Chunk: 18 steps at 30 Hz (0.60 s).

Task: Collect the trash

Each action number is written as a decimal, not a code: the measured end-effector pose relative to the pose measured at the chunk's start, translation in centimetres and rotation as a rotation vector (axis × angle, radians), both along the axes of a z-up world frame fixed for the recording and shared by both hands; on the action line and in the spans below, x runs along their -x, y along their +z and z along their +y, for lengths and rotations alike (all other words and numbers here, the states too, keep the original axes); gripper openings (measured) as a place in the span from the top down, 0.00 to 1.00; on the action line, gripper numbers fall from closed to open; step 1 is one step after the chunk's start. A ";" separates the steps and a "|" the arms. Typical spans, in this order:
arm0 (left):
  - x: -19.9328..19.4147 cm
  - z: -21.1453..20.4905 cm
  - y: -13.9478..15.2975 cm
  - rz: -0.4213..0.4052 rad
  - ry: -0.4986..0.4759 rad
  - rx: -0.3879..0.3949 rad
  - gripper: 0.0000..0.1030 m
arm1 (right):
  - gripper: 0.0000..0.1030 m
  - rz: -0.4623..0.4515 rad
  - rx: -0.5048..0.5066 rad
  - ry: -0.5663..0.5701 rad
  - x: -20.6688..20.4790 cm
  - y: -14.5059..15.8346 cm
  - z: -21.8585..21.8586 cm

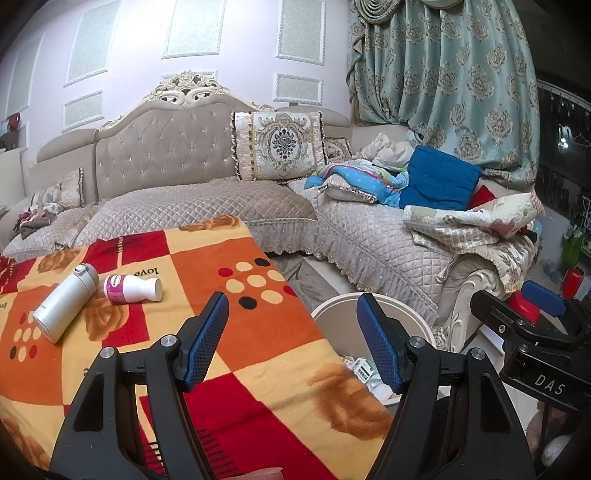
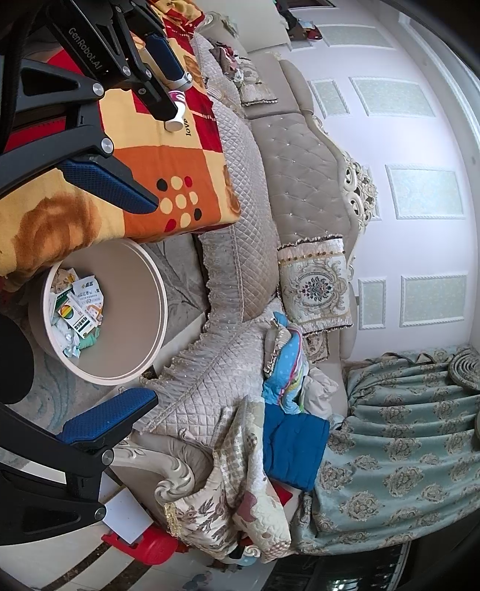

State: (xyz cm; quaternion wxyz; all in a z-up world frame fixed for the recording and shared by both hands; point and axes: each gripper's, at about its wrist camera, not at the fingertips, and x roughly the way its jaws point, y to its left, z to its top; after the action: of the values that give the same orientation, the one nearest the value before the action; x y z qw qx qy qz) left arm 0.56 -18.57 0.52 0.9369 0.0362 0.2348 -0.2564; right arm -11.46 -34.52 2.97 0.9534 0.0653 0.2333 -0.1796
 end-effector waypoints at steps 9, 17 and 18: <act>0.0 0.0 -0.3 0.011 0.001 -0.001 0.31 | 0.09 0.009 -0.004 -0.001 -0.1 -0.3 0.0; -0.3 0.1 -0.7 0.033 0.002 0.001 0.31 | 0.09 0.015 -0.004 0.002 -0.2 -0.5 0.0; -0.3 0.1 -0.7 0.034 0.002 0.001 0.31 | 0.09 0.014 -0.005 0.001 -0.2 -0.5 0.0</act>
State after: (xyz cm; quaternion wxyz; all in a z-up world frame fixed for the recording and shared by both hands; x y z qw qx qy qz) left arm 0.89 -18.48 -0.22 0.9330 0.0312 0.2508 -0.2560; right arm -11.24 -34.54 2.49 0.9517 0.0661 0.2404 -0.1789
